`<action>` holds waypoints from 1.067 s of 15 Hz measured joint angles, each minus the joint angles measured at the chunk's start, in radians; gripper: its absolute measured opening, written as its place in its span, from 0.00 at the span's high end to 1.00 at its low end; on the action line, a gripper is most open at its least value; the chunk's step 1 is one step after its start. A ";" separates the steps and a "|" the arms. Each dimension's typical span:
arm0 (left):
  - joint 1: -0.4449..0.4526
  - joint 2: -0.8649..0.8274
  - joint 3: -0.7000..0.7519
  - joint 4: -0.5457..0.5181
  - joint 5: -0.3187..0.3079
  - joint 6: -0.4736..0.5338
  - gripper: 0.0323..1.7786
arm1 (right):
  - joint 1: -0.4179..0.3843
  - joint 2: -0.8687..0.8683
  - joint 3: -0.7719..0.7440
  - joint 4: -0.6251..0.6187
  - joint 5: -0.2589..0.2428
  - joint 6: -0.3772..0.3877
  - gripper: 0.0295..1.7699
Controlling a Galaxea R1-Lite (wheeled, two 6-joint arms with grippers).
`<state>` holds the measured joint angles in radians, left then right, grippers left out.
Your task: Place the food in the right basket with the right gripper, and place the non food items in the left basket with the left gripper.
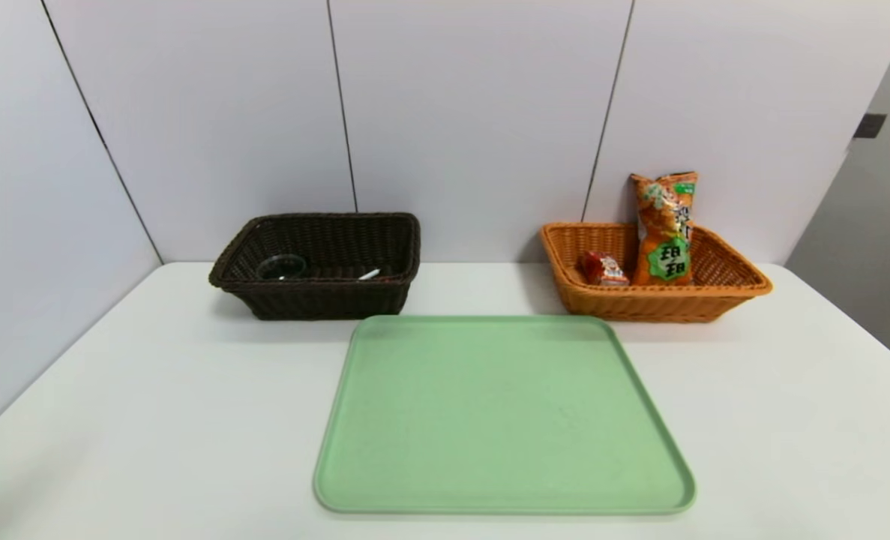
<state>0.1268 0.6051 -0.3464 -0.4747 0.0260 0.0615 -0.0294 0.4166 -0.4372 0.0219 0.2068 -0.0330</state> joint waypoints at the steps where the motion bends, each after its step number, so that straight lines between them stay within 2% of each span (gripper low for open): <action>1: 0.005 -0.064 0.032 0.020 -0.008 -0.005 0.05 | 0.000 -0.043 0.015 0.011 0.001 0.001 0.03; 5: 0.013 -0.269 0.102 0.133 -0.053 -0.040 0.05 | 0.010 -0.186 0.047 0.082 -0.004 0.008 0.03; 7: 0.013 -0.308 0.096 0.122 -0.059 -0.053 0.05 | 0.018 -0.229 0.048 0.116 -0.003 0.010 0.03; 12: 0.011 -0.336 0.059 0.200 -0.087 -0.085 0.05 | 0.029 -0.333 0.054 0.246 -0.001 0.010 0.03; 14: 0.011 -0.339 0.033 0.231 -0.152 -0.088 0.05 | 0.029 -0.376 0.058 0.311 -0.003 0.007 0.03; 16: -0.006 -0.341 -0.044 0.341 -0.206 -0.096 0.05 | 0.029 -0.400 0.058 0.333 -0.002 0.007 0.03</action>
<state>0.1211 0.2645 -0.3906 -0.1336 -0.1802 -0.0345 -0.0004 0.0162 -0.3789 0.3553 0.2045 -0.0260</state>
